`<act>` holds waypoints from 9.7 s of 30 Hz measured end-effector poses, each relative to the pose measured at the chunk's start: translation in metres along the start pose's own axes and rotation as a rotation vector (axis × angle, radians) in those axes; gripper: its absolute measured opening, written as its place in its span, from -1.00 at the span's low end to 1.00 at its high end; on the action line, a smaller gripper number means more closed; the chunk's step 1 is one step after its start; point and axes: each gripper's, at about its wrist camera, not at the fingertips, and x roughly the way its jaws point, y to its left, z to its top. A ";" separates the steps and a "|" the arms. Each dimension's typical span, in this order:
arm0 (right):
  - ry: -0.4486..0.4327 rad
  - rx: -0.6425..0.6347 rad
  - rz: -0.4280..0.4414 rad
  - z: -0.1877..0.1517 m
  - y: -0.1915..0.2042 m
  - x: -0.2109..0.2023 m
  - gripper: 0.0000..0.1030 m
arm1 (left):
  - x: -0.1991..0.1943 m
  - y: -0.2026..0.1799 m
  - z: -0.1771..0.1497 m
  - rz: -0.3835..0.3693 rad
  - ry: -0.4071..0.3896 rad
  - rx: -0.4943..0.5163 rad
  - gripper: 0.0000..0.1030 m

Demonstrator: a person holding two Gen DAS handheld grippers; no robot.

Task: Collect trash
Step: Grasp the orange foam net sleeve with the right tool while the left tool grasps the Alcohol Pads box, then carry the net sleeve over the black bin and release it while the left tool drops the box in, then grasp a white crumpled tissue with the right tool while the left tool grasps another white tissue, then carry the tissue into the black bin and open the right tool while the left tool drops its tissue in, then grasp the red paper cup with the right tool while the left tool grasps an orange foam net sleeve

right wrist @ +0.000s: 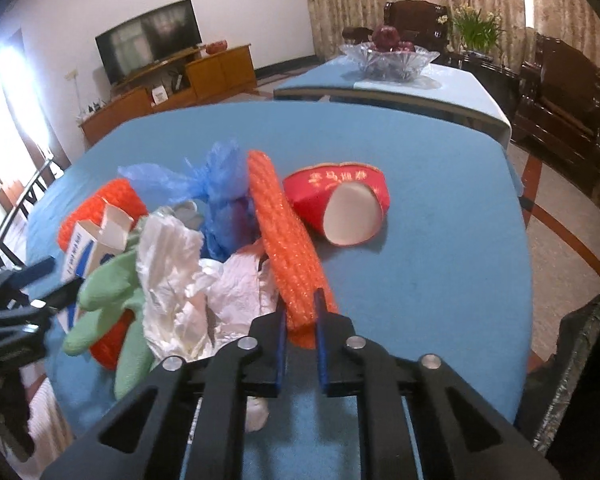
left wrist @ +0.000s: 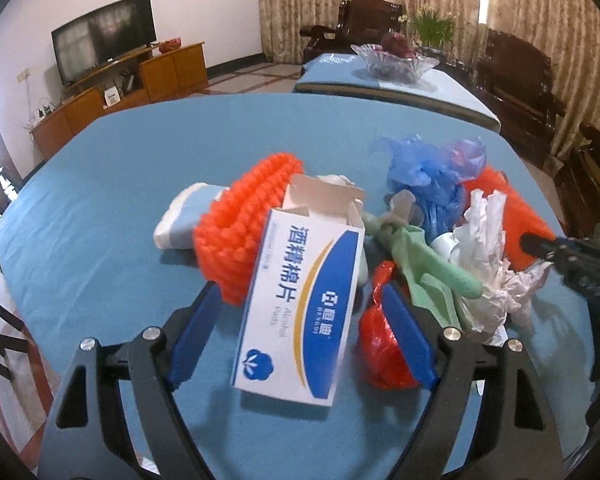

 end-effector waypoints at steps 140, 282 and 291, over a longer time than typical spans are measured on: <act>-0.176 0.087 0.119 -0.005 0.024 -0.052 -0.59 | -0.015 -0.040 0.015 -0.095 -0.151 0.031 0.52; -0.374 0.345 -0.465 -0.066 -0.155 -0.265 0.88 | -0.110 -0.265 0.044 -0.439 -0.276 0.250 0.78; -0.368 0.218 -0.326 -0.023 -0.088 -0.213 0.88 | -0.105 -0.167 0.050 -0.263 -0.302 0.155 0.79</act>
